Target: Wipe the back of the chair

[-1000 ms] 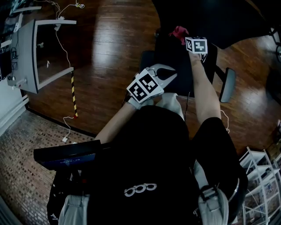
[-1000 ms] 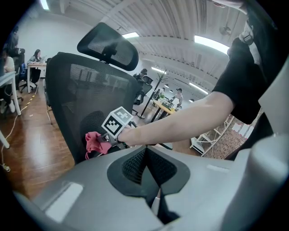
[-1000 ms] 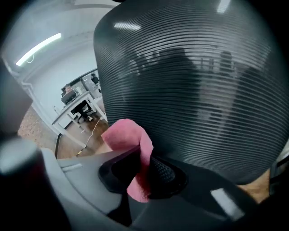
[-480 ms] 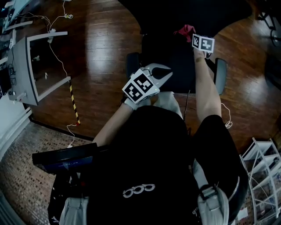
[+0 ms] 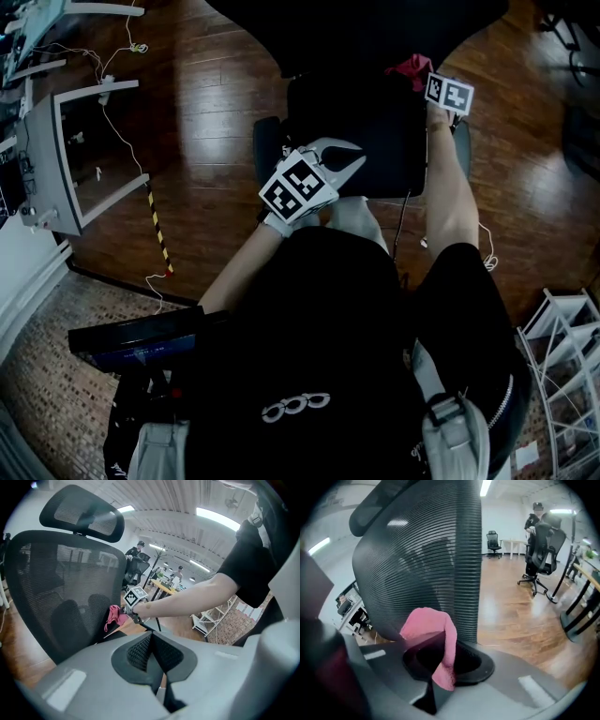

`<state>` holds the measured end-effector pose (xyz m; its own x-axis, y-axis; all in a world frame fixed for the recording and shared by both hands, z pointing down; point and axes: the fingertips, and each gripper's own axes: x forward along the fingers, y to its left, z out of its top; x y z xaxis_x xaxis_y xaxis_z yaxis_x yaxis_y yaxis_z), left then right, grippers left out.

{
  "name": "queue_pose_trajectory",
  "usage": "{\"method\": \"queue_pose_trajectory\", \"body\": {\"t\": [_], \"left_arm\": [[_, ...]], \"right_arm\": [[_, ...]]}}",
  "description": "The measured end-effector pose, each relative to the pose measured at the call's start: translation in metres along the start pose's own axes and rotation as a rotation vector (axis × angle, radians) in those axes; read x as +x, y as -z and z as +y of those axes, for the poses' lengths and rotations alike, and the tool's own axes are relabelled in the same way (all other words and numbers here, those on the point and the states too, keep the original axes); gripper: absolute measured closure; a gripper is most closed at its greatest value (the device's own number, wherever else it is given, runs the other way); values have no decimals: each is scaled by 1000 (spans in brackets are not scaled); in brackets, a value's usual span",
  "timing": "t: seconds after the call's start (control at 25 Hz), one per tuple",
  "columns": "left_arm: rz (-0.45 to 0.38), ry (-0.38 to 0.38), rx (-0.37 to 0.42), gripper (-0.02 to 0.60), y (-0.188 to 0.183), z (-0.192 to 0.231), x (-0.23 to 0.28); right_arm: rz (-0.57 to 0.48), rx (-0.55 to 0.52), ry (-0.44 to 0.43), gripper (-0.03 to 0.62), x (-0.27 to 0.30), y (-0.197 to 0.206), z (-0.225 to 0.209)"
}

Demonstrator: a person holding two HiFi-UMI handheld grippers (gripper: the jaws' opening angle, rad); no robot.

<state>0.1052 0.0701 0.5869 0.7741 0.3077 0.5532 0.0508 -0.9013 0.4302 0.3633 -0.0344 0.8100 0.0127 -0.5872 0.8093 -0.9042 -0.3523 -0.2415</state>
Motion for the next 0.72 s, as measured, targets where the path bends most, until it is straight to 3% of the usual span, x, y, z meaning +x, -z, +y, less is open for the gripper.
{"method": "queue_pose_trajectory", "body": {"t": [0.24,0.4,0.56,0.72], "left_arm": [[8,-5,17,591,-1,-15,20],[-3,-8,-24,591,1,-22,19],[-24,-37,-66,591,7,-22,5],[-60,-44,-105,591,5,-29,-21]], "right_arm": [[-57,178,43,549,-20,6,-56],[-95,278,54,549,-35,12,-79],[-136,295,36,551,-45,10,-75],[-195,303,-7,551,-73,8,-39]]}}
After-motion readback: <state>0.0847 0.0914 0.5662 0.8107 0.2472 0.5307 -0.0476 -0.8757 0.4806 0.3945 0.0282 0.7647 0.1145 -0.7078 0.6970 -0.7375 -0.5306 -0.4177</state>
